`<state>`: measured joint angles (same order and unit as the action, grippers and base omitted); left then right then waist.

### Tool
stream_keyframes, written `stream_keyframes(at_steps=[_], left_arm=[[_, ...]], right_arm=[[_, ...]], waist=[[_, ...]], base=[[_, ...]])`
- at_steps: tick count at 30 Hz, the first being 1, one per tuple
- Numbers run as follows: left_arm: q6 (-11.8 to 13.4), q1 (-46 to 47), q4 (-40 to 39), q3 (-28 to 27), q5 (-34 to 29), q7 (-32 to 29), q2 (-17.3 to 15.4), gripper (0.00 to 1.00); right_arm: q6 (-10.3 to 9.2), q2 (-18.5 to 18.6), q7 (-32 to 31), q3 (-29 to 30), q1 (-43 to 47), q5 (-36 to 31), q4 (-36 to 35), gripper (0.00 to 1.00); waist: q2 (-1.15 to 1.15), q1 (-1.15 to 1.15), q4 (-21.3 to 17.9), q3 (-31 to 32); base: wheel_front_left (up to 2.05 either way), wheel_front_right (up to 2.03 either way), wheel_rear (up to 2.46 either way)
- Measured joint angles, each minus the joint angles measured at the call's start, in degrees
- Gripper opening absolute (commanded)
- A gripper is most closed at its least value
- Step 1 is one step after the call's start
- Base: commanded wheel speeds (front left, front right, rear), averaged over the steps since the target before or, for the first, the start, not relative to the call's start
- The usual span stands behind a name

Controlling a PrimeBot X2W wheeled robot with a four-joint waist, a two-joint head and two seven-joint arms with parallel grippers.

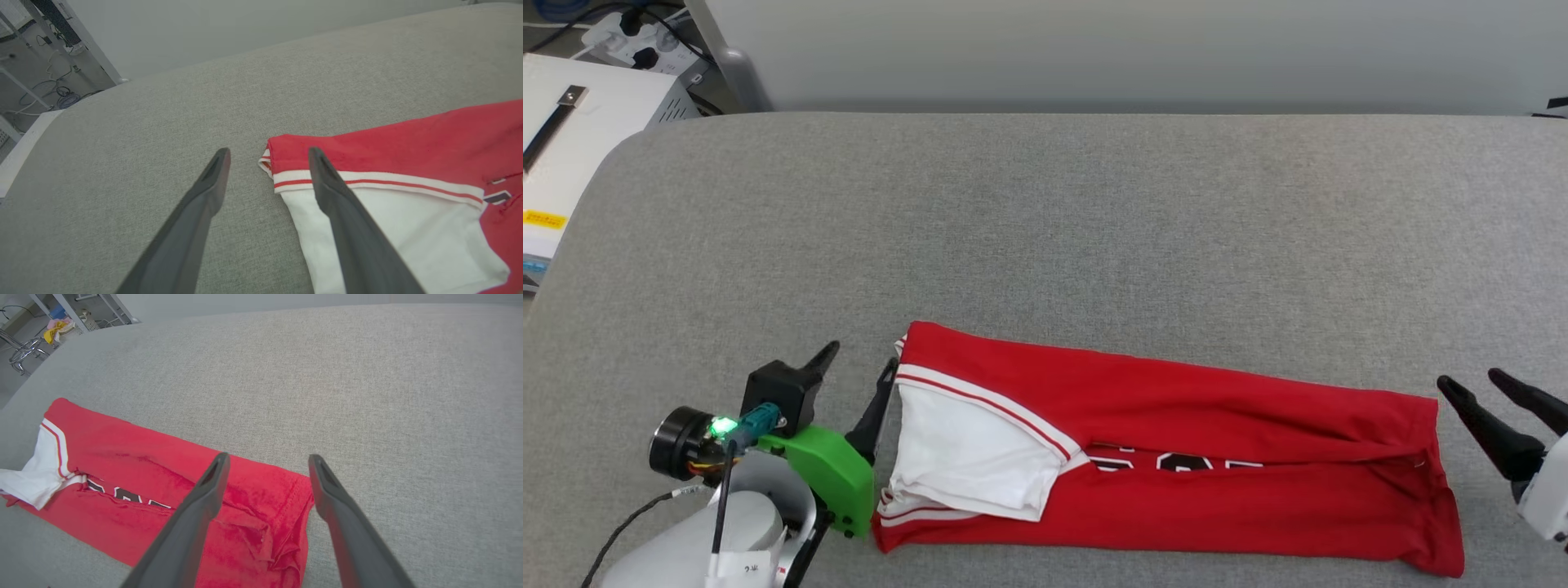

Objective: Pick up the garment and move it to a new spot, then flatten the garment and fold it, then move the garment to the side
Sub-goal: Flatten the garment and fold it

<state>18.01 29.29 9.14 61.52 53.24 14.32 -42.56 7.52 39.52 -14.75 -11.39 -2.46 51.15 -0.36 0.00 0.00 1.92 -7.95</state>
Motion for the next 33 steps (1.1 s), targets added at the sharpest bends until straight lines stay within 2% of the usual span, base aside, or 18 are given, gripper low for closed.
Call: stream_keyframes(at_steps=[4, 12, 19, 24, 27, 33], left_arm=[[4.22, -2.58, -2.75, -7.37, -5.86, 0.34, 1.93, 1.00], [7.00, -11.69, -7.43, -22.83, -19.17, 0.35, 7.06, 1.00], [6.83, -17.56, -9.78, -33.85, -28.78, 0.35, 14.04, 1.00], [5.23, -21.46, -10.56, -41.11, -33.77, 0.35, 18.80, 1.00], [4.11, -23.25, -11.09, -44.24, -36.59, 0.35, 21.52, 1.00], [2.69, -26.69, -12.57, -47.01, -41.23, 0.35, 26.39, 1.00]], right_arm=[[0.00, 2.09, -5.01, 3.10, 0.03, -0.20, -1.24, 1.00], [0.00, 2.00, -18.51, 5.93, 0.05, 1.16, 2.30, 1.00], [0.00, -1.52, -23.10, 6.22, -1.38, 1.53, 8.03, 1.00], [0.00, -3.24, -23.57, 5.06, -2.13, 1.58, 10.47, 1.00], [0.00, -3.41, -23.50, 4.11, -2.70, 2.09, 11.26, 1.00], [-0.33, -4.11, -22.78, 0.68, -3.47, 5.06, 10.69, 1.00]], waist=[[0.00, 0.00, 0.64, -0.05], [0.00, 0.00, 1.76, -1.70], [0.00, 0.00, 3.43, -3.57], [0.00, 0.00, 4.67, -4.98], [0.00, 0.00, 5.35, -5.57], [0.00, 0.00, 6.10, -5.99]], base=[[0.00, 0.00, 0.00], [0.00, 0.00, 0.00], [0.00, 0.00, 0.00], [0.00, 0.00, 0.00], [0.00, 0.00, 0.00], [0.00, 0.00, 0.00]])
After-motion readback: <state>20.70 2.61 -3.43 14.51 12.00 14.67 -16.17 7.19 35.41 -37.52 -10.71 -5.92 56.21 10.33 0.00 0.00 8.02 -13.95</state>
